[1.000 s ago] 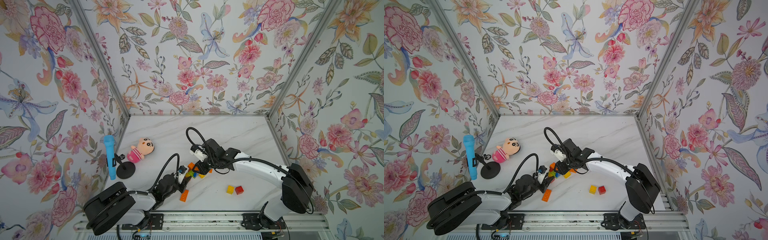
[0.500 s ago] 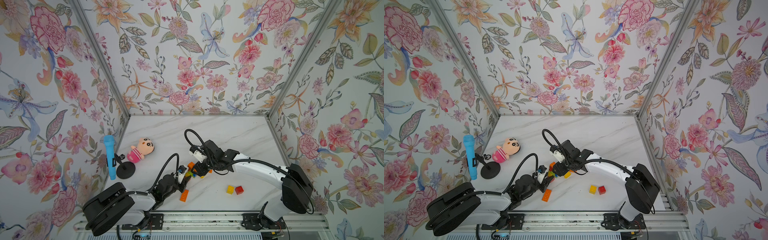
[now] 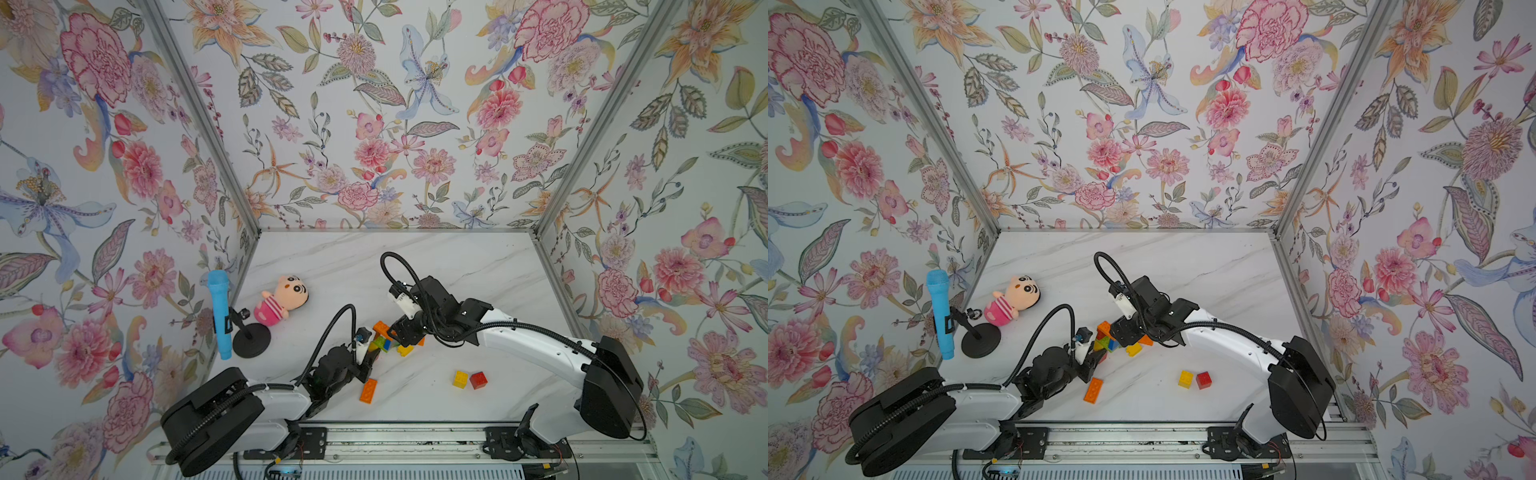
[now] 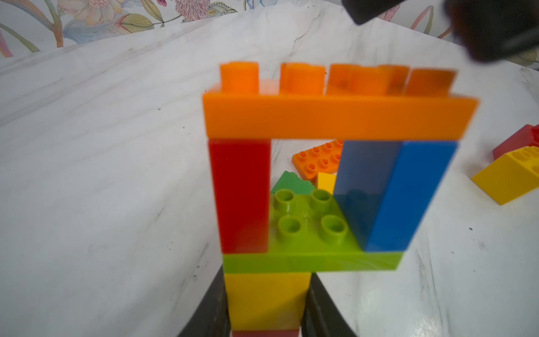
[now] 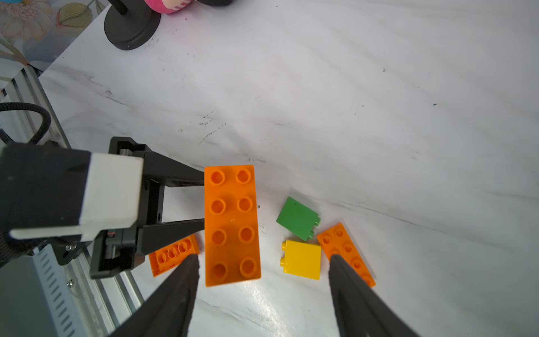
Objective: Assemble the letter p with lego
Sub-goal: Place the lego brick at the center of the board.
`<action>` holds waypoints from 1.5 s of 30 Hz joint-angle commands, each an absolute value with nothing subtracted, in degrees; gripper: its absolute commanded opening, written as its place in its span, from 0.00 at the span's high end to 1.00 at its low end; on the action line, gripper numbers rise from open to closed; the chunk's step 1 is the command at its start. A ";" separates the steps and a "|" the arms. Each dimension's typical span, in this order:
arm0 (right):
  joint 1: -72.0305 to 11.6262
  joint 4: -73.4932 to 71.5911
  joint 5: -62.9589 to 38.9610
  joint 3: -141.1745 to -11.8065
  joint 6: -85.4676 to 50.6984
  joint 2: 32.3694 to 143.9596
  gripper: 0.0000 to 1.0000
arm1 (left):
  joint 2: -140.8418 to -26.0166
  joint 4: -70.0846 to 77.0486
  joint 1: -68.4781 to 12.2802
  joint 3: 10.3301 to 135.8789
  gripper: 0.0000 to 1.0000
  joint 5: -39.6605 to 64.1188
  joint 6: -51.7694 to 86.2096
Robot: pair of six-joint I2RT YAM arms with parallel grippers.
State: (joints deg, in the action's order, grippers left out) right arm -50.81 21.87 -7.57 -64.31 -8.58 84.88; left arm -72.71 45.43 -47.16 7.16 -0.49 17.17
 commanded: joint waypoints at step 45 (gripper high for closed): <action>-35.69 16.62 3.97 -39.88 -8.41 52.47 0.18 | -97.29 -34.99 -24.95 63.21 0.73 5.89 16.09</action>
State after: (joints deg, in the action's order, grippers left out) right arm -36.53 17.98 2.66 -41.43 -7.92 53.76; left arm -94.94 -29.02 -26.30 60.40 5.50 17.89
